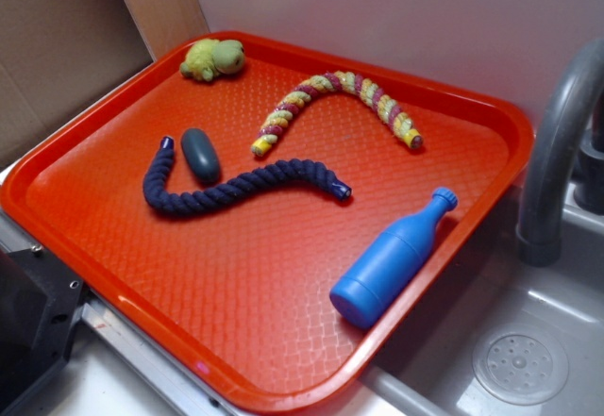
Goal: Grab the plastic pickle.
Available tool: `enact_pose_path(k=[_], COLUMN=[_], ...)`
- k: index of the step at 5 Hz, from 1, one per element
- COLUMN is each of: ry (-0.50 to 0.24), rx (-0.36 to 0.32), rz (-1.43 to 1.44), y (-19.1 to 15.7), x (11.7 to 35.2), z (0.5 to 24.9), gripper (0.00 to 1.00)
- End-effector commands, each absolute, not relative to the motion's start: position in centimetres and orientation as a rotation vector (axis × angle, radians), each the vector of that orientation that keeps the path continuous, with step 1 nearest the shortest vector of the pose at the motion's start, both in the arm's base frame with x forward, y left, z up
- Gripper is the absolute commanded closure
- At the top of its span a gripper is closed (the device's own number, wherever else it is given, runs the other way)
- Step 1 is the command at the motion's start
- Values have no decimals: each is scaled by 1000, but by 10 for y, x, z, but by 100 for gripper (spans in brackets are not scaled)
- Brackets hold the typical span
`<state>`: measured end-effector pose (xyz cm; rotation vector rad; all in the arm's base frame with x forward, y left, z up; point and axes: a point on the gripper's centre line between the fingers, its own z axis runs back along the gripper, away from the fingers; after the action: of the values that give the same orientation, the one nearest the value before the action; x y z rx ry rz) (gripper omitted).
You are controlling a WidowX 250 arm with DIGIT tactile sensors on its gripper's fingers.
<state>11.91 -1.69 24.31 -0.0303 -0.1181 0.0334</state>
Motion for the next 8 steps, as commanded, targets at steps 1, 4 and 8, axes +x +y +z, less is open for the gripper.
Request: enact_pose_path(k=[1, 4, 8], ry=[-118, 92, 365], rx=[-30, -238, -75], rz=[33, 790, 1332], y=[-17, 3, 29], x=[119, 233, 237], z=[243, 117, -1], gripper=[0, 0, 100])
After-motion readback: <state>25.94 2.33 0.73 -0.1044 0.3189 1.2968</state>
